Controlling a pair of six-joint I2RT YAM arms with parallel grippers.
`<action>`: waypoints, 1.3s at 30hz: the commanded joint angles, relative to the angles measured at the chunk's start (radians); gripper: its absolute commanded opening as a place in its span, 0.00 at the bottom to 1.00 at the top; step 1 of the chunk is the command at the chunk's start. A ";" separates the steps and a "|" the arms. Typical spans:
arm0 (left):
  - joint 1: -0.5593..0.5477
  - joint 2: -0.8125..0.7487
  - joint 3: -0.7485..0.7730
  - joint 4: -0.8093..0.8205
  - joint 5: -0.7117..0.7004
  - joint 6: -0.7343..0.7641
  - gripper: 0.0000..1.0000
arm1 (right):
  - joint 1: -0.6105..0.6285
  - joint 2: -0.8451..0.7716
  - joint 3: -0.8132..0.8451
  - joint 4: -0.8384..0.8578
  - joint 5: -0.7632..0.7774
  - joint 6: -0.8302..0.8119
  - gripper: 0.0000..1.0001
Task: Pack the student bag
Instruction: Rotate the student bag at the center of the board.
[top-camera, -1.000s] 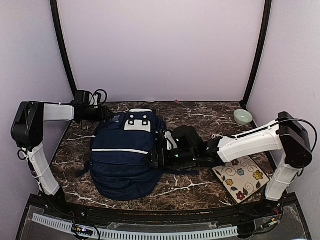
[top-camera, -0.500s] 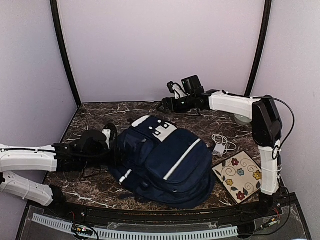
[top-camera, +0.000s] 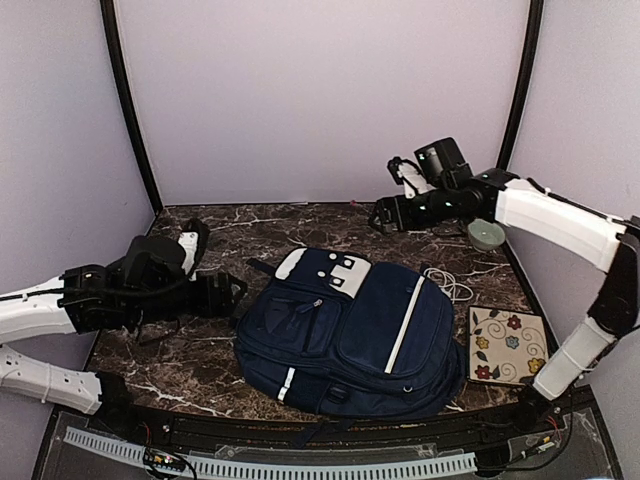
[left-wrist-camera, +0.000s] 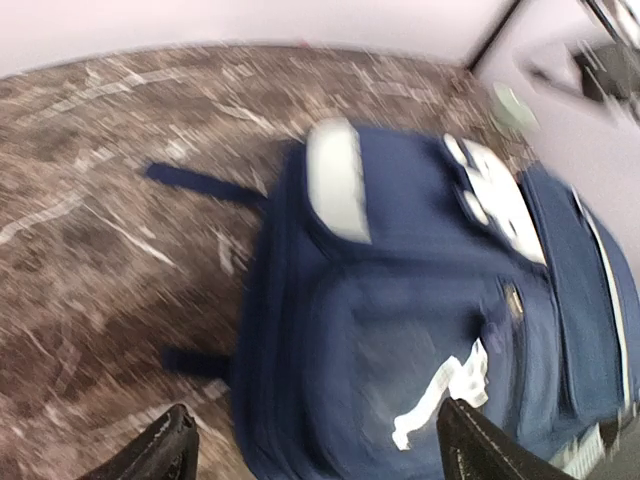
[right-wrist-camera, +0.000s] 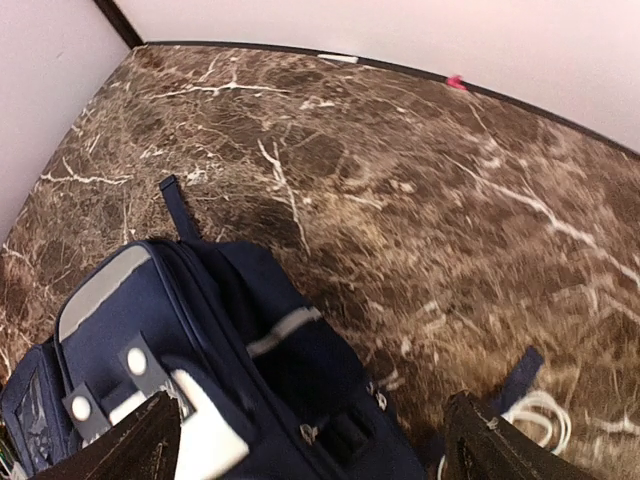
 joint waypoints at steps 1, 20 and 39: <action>0.265 0.063 -0.003 0.159 0.232 0.202 0.88 | 0.003 -0.227 -0.291 -0.095 0.106 0.144 0.92; 0.432 0.342 -0.131 0.293 0.672 0.249 0.69 | 0.013 -0.322 -0.666 0.263 -0.366 0.307 0.53; -0.191 -0.086 -0.264 0.270 0.597 0.248 0.57 | 0.118 0.595 0.677 -0.014 -0.292 0.052 0.76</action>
